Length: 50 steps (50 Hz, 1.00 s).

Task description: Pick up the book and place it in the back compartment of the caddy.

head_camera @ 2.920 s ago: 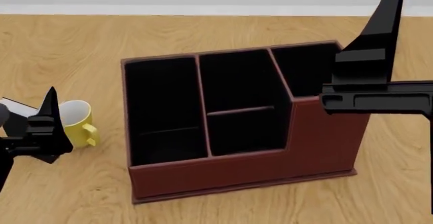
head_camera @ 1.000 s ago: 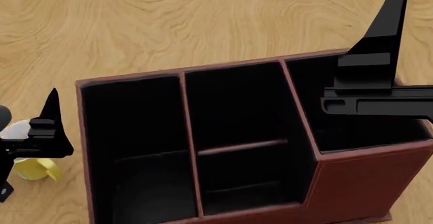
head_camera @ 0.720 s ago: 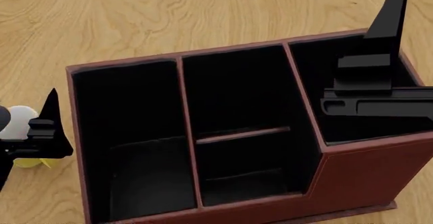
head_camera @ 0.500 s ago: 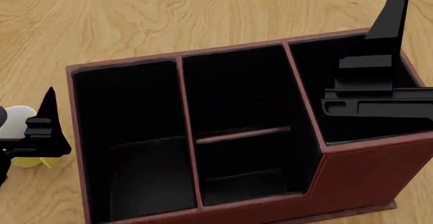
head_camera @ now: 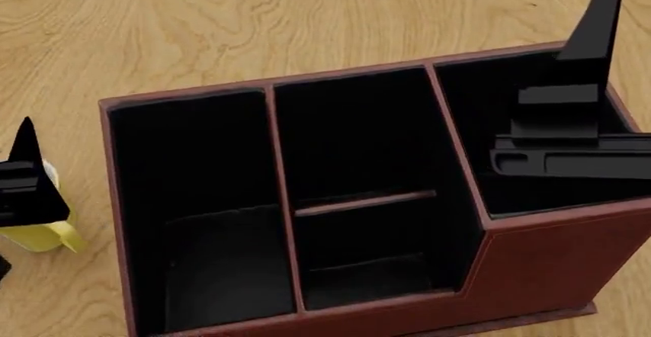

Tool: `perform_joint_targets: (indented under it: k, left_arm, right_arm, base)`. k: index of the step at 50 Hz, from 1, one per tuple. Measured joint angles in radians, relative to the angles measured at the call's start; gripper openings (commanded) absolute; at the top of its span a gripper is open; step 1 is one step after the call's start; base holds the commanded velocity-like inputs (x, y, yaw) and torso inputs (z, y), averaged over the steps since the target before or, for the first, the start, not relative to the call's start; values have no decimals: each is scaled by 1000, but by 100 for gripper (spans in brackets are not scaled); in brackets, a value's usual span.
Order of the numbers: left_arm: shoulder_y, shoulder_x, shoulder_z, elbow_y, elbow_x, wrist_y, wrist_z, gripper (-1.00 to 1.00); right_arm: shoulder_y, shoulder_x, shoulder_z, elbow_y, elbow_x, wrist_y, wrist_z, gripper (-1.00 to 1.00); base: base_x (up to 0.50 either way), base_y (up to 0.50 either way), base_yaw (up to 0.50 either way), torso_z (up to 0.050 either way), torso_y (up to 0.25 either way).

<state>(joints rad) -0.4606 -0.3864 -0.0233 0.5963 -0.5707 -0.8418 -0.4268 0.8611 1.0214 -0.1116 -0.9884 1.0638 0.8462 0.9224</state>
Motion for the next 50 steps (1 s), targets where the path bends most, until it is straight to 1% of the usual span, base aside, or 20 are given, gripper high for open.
perform_joint_targets:
  k: [8,17,33,50]
  left_arm:
    - [-25,14,-65,85,-74,-154,-103,100]
    - [-65,52,-148,148,-125,-305,-244,100]
    - [-113,134,-267,183,-157,-463,-432,100]
    - [-190,249,-445,166,-254,-632,-566,100]
  right_arm:
    - [-30,4,4,4,-21,-24,-9,100]
    - [-62,9,9,7,-40,-49,-15,100]
    - [-101,20,18,6,-53,-77,-16,100]
    - [-117,28,19,7,-56,-94,-15,100]
  base:
    - [0,0,0,0,0]
    - [0,0,0,0,0]
    - [0,0,0,0,0]
    - [0,0,0,0,0]
